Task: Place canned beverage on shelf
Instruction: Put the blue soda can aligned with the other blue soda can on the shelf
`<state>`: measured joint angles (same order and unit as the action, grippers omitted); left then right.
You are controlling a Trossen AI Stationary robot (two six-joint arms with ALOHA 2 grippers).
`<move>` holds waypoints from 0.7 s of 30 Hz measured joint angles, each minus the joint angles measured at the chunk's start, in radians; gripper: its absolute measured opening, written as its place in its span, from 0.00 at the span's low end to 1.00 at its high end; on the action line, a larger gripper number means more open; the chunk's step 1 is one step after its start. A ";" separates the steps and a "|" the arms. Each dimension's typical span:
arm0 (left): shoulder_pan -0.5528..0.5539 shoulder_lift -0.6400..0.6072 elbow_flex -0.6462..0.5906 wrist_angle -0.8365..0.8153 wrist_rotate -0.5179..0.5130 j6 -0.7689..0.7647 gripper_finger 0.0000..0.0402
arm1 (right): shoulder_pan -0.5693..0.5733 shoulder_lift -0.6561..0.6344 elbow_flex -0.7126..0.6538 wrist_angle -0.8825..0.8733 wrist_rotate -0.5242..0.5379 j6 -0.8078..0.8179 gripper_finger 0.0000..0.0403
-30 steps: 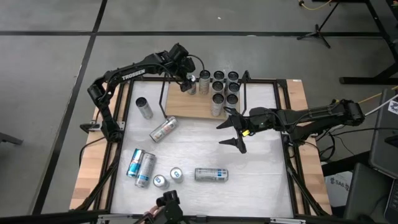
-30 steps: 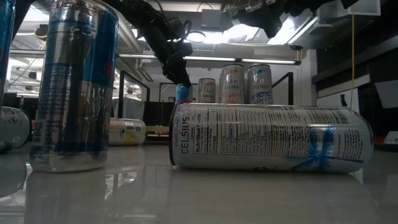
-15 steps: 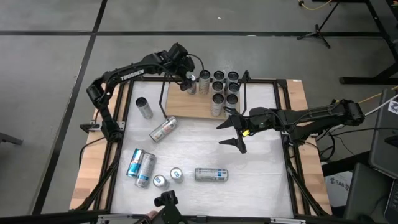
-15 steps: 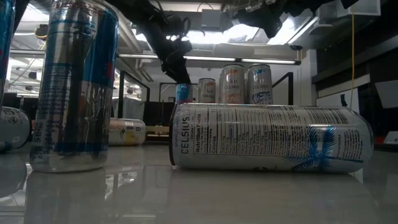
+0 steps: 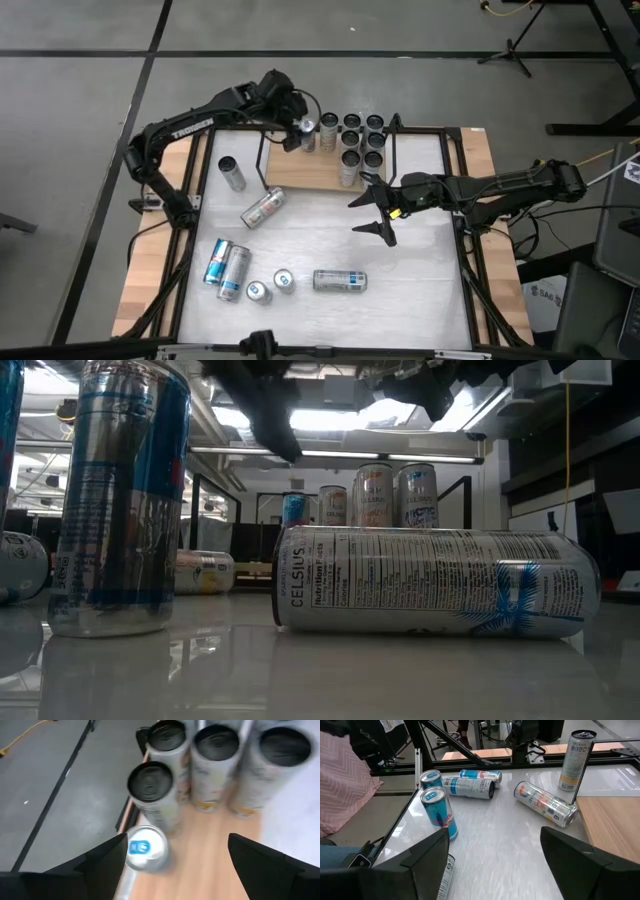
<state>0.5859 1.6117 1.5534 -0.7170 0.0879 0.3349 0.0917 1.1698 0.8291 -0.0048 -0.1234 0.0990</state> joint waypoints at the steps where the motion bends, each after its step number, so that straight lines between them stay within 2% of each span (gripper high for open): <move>1: -0.008 -0.015 0.000 -0.017 0.000 -0.014 0.83 | 0.000 0.000 0.000 0.000 0.000 0.000 0.75; 10: -0.109 -0.145 0.000 -0.199 -0.001 -0.300 0.83 | 0.000 0.000 0.000 0.000 0.000 0.000 0.75; 15: -0.226 -0.172 0.000 -0.256 -0.001 -0.358 0.83 | 0.000 0.000 0.000 0.000 0.000 0.000 0.75; 21: -0.388 -0.173 0.000 -0.265 -0.001 -0.501 0.83 | 0.000 0.000 0.000 0.000 0.000 0.000 0.75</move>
<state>0.1978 1.4387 1.5535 -0.9823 0.0874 -0.1666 0.0917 1.1698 0.8291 -0.0044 -0.1234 0.0990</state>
